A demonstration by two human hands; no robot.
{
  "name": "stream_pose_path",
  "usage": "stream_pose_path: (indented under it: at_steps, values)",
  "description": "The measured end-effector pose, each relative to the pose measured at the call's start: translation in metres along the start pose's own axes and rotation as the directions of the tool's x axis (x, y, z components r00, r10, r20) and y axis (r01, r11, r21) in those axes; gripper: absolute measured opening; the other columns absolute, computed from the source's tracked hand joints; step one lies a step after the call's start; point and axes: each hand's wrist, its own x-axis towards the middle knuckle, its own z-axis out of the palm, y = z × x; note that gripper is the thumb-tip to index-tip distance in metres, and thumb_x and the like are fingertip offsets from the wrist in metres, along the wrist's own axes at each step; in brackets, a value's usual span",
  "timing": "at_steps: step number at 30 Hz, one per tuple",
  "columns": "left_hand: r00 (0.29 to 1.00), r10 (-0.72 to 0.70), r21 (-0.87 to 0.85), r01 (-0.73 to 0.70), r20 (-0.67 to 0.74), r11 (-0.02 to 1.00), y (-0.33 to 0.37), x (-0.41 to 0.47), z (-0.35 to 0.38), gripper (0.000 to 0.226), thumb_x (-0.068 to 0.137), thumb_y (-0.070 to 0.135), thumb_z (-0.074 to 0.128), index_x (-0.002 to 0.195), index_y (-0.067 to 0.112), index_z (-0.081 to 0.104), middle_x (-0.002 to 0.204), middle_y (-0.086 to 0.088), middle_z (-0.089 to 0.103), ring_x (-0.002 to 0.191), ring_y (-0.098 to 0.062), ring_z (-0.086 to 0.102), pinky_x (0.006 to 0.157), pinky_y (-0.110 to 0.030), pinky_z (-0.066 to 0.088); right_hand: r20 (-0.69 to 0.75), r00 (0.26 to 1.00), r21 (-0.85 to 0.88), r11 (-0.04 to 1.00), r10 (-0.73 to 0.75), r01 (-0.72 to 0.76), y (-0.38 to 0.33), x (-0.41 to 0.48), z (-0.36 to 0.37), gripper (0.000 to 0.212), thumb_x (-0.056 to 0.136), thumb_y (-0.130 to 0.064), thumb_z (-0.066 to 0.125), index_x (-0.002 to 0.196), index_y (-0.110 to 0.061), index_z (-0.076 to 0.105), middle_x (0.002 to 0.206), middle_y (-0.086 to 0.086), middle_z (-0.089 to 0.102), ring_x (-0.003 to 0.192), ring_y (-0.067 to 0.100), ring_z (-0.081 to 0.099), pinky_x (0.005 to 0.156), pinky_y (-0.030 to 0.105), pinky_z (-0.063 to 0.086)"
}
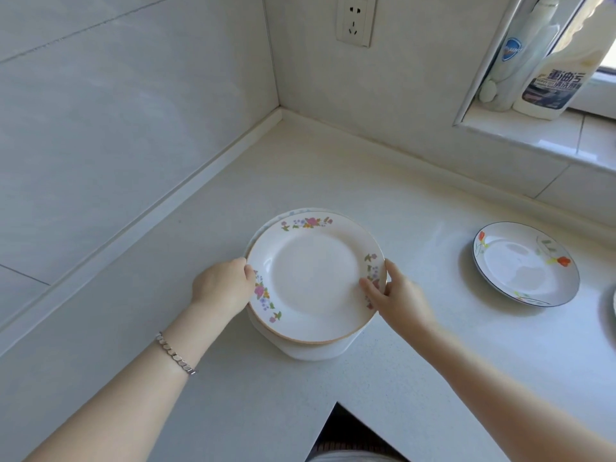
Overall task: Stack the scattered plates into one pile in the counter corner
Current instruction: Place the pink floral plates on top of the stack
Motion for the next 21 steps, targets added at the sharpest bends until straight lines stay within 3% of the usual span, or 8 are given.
stream_pose_path:
  at_steps: [3, 6, 8, 11, 14, 16, 19, 21]
  values:
    - [0.985, -0.16, -0.462, 0.116, -0.059, 0.88, -0.004, 0.002, 0.009, 0.021, 0.095, 0.022, 0.037, 0.086, 0.007, 0.048, 0.082, -0.008, 0.056, 0.078, -0.028, 0.051, 0.058, -0.03, 0.033, -0.04, 0.999, -0.035, 0.999, 0.006, -0.008, -0.001, 0.001, 0.007, 0.047, 0.086, -0.044, 0.053, 0.121, -0.014, 0.049, 0.099, 0.006, 0.06, 0.1, 0.027, 0.057, 0.083, 0.036, 0.047]
    - [0.951, -0.255, -0.851, 0.274, 0.172, 0.448, 0.007, 0.004, 0.023, 0.031, 0.097, 0.029, 0.033, 0.116, 0.01, 0.047, 0.105, -0.007, 0.057, 0.094, -0.022, 0.054, 0.076, -0.03, 0.041, -0.008, 0.995, 0.251, 0.963, 0.099, -0.094, -0.011, 0.015, 0.011, 0.077, 0.078, -0.054, 0.049, 0.138, -0.008, 0.038, 0.133, 0.01, 0.043, 0.127, 0.028, 0.043, 0.107, 0.041, 0.036]
    - [0.931, -0.243, -0.922, 0.325, 0.272, 0.211, 0.015, 0.002, 0.034, 0.039, 0.099, 0.034, 0.028, 0.127, 0.014, 0.045, 0.119, -0.007, 0.059, 0.104, -0.021, 0.057, 0.093, -0.035, 0.046, 0.036, 0.988, 0.409, 0.899, 0.153, -0.154, -0.02, 0.027, 0.016, 0.074, 0.085, -0.051, 0.044, 0.147, -0.015, 0.025, 0.139, 0.006, 0.041, 0.13, 0.026, 0.043, 0.108, 0.043, 0.035]
    - [0.92, -0.296, -0.956, 0.287, 0.256, 0.066, 0.022, -0.001, 0.04, 0.038, 0.1, 0.032, 0.026, 0.128, 0.018, 0.048, 0.127, -0.007, 0.058, 0.106, -0.02, 0.057, 0.101, -0.038, 0.045, 0.002, 0.988, 0.442, 0.886, 0.155, -0.14, -0.024, 0.032, 0.025, 0.061, 0.095, -0.038, 0.038, 0.149, -0.018, 0.017, 0.141, 0.006, 0.043, 0.131, 0.024, 0.042, 0.11, 0.041, 0.033]
    - [0.93, -0.325, -0.968, 0.22, 0.17, 0.123, 0.024, -0.005, 0.041, 0.039, 0.101, 0.028, 0.026, 0.135, 0.023, 0.045, 0.132, -0.002, 0.056, 0.115, -0.02, 0.055, 0.1, -0.033, 0.043, -0.016, 0.992, 0.457, 0.883, 0.127, -0.106, -0.023, 0.032, 0.027, 0.055, 0.098, -0.029, 0.035, 0.149, -0.016, 0.018, 0.149, 0.007, 0.036, 0.136, 0.021, 0.035, 0.114, 0.039, 0.027]
    - [0.939, -0.318, -0.943, 0.217, 0.131, 0.251, 0.02, -0.005, 0.043, 0.041, 0.101, 0.027, 0.026, 0.139, 0.024, 0.04, 0.137, -0.003, 0.053, 0.12, -0.024, 0.053, 0.098, -0.034, 0.046, 0.01, 0.995, 0.467, 0.879, 0.103, -0.096, -0.02, 0.032, 0.025, 0.055, 0.098, -0.027, 0.036, 0.149, -0.016, 0.018, 0.152, 0.004, 0.03, 0.14, 0.018, 0.029, 0.116, 0.037, 0.023]
    - [0.956, -0.292, -0.74, 0.222, 0.036, 0.635, 0.019, -0.002, 0.038, 0.045, 0.099, 0.022, 0.028, 0.145, 0.019, 0.031, 0.14, -0.007, 0.046, 0.115, -0.034, 0.053, 0.075, -0.038, 0.054, 0.111, 0.99, 0.512, 0.848, 0.092, -0.136, -0.018, 0.03, 0.013, 0.046, 0.098, -0.031, 0.035, 0.143, -0.02, 0.033, 0.138, -0.003, 0.046, 0.13, 0.017, 0.043, 0.111, 0.037, 0.033]
    - [0.963, -0.173, -0.458, 0.061, -0.206, 0.887, 0.027, 0.0, 0.032, 0.046, 0.096, 0.016, 0.036, 0.142, 0.007, 0.035, 0.147, -0.017, 0.038, 0.131, -0.038, 0.041, 0.102, -0.049, 0.04, 0.162, 0.98, 0.545, 0.817, 0.117, -0.188, -0.011, 0.025, 0.001, 0.038, 0.099, -0.033, 0.033, 0.123, -0.014, 0.055, 0.111, -0.001, 0.061, 0.113, 0.021, 0.058, 0.1, 0.036, 0.044]
